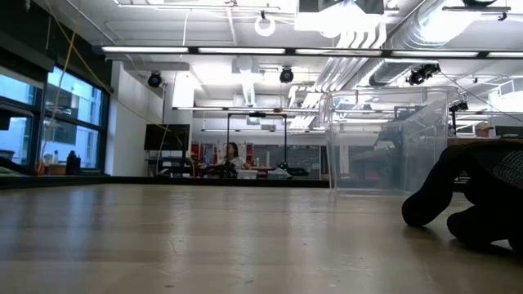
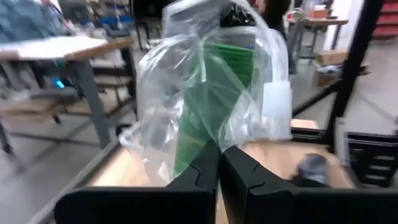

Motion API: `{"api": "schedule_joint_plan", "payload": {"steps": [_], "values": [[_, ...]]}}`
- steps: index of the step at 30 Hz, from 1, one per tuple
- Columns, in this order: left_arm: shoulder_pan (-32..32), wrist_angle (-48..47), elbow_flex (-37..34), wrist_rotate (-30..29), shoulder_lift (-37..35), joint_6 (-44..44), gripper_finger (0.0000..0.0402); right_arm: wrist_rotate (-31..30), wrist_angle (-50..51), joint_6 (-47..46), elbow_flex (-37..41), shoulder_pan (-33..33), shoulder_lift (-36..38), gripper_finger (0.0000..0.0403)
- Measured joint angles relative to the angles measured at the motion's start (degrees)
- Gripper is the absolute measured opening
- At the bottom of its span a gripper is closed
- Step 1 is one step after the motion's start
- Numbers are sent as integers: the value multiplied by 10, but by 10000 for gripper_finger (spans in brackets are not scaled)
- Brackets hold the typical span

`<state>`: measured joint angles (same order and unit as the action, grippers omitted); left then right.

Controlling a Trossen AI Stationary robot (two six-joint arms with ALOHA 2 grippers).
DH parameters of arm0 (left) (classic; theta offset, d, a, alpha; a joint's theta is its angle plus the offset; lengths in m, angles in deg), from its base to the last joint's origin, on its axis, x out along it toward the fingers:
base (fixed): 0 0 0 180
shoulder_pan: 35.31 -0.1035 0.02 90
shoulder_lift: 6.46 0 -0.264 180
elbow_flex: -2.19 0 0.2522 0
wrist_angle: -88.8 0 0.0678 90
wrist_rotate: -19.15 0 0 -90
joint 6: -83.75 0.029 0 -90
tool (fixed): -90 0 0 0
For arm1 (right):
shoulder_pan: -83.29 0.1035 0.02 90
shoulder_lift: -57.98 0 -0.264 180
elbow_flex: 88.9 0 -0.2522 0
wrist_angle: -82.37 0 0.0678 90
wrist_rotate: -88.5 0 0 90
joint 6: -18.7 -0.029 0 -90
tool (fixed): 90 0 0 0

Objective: Roll bandage
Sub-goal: Put the green bandage into the transparent zip bag

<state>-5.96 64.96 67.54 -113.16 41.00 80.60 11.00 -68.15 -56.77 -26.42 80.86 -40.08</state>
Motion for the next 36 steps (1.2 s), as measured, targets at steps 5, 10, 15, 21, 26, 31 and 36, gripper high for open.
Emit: {"api": "schedule_joint_plan", "payload": {"steps": [5, 10, 15, 21, 26, 31, 36], "values": [[29, -115, 0, 0, -55, -89, 1, -6, -1, 35, 0, -8, 0, 53], [37, -207, 0, 14, -85, -174, 1, -20, -2, 75, 0, -18, 6, 102], [37, -175, 0, 43, -101, -239, 0, -21, 23, 224, 0, -16, 16, 142], [37, -103, 0, 47, -134, -329, 0, -71, 92, 430, 0, 23, 14, 178], [37, -24, 0, 68, -165, -386, 0, -142, 57, 527, 0, 52, -4, 192], [37, 82, 0, 126, -173, -403, 0, -157, -10, 531, 0, 50, -34, 193], [37, 104, 1, 155, -165, -434, 0, -79, -230, 537, 0, 44, -71, 193]]}}
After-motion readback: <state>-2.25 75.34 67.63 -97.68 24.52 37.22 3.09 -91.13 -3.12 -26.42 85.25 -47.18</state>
